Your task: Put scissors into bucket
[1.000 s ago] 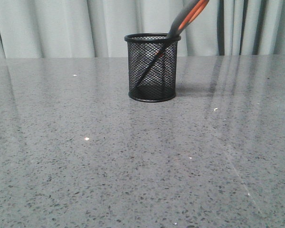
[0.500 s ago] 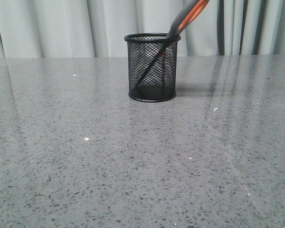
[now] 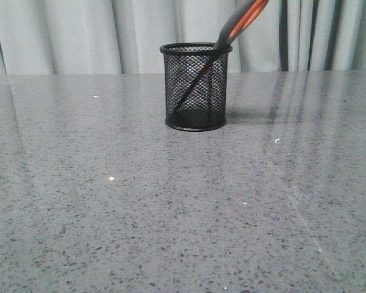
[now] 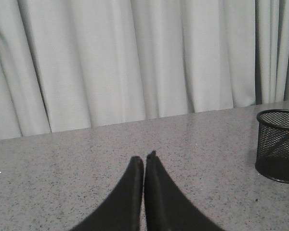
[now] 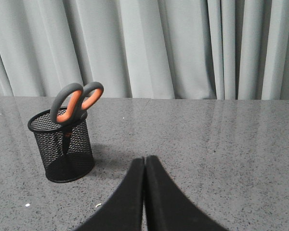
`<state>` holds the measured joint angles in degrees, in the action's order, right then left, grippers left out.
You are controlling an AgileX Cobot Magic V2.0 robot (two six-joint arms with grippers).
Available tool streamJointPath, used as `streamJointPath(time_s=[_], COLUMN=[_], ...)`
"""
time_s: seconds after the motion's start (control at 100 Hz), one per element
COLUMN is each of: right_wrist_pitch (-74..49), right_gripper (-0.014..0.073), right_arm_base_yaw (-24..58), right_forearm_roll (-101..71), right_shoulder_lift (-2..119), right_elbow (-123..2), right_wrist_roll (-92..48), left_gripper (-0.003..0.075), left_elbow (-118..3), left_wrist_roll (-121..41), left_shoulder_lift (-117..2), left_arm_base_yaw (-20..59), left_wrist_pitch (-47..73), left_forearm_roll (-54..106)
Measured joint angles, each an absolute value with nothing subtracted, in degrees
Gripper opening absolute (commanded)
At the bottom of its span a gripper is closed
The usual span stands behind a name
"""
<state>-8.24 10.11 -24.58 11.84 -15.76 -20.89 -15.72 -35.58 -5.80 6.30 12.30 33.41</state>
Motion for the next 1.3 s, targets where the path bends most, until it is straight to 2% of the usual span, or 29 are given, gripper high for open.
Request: streamJointPath(time_s=[0.43, 0.72, 0.92, 1.3], right_wrist_pitch=[-8.24, -8.24, -8.24, -8.24], right_gripper=[-0.0046, -0.0046, -0.0046, -0.0046], right_arm_base_yaw=[10.11, 10.11, 10.11, 10.07], right_forearm_roll=[-24.69, -24.69, -24.69, -24.69], right_shoulder_lift=[11.84, 11.84, 11.84, 11.8], right_elbow=[-15.76, -15.76, -15.67, -15.67], right_wrist_roll=[-20.89, -20.89, -20.89, -20.89], left_gripper=[-0.002, -0.002, -0.002, -0.002], left_elbow=[-15.46, -8.05, -0.08, 0.0], left_wrist_roll=[-35.16, -5.84, -2.76, -0.38], left_shoulder_lift=[-5.8, -3.98, 0.16, 0.16], left_arm_base_yaw=[6.3, 2.3, 1.67, 1.67], left_wrist_pitch=[11.83, 10.78, 10.2, 8.02], left_forearm_roll=[32.86, 6.45, 4.1, 3.31])
